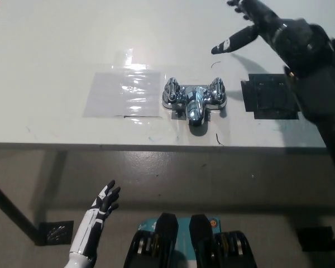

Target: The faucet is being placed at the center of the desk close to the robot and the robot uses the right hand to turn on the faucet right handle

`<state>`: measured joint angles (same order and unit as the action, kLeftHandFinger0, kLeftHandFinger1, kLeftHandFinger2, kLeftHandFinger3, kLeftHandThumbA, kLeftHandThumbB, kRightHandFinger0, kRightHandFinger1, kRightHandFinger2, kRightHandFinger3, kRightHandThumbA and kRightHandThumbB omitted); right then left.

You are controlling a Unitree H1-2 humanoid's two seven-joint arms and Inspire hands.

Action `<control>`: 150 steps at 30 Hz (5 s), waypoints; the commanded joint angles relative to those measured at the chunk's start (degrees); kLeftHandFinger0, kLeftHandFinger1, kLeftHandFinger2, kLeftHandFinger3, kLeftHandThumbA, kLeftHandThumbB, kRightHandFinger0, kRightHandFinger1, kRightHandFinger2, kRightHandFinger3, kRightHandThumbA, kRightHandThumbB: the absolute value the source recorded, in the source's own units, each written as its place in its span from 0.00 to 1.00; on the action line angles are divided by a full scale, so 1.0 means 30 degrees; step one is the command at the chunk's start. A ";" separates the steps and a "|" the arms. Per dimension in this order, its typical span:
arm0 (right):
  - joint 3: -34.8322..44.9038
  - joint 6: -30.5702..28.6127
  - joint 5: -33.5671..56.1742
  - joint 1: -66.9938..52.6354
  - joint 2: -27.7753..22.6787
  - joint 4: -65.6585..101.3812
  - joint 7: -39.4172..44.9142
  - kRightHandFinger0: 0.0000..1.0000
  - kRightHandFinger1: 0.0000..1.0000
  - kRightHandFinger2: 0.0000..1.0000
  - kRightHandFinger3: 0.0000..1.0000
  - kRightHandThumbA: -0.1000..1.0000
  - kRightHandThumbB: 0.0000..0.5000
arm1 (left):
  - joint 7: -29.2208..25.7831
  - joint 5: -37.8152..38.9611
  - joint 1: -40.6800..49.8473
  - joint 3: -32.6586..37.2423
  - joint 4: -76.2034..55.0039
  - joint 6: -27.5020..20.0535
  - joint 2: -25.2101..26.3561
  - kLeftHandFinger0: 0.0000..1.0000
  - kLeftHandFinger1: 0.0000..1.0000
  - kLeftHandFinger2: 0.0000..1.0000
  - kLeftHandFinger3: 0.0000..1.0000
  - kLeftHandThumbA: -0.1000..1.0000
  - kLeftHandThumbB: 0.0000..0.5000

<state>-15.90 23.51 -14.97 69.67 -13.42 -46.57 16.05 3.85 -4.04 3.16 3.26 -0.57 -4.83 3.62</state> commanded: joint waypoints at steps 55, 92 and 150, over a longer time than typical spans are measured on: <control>-0.4784 -0.1912 -0.3297 0.7409 0.2702 -1.0926 0.4782 1.00 1.00 1.00 1.00 1.00 0.22 | 0.0039 -0.0464 -0.0832 0.0053 -0.0803 -0.1039 0.0477 1.00 1.00 1.00 1.00 1.00 0.32; -0.5257 -0.1674 -0.4007 0.5632 0.2995 -1.1503 0.3561 1.00 1.00 1.00 1.00 1.00 0.16 | -0.0050 -0.0840 -0.0833 0.0074 -0.1096 -0.1102 0.0562 1.00 1.00 1.00 1.00 1.00 0.32; -0.8262 -0.0764 -0.6423 0.5264 0.1978 -1.1938 0.4312 1.00 1.00 1.00 1.00 0.87 0.56 | -0.0055 -0.0733 -0.0949 -0.0050 -0.1054 -0.1258 0.0706 1.00 1.00 1.00 1.00 1.00 0.30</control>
<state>-39.65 21.67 -32.18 81.76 -4.59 -81.92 25.31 3.86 -6.05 1.29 3.21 -2.25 -6.64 5.21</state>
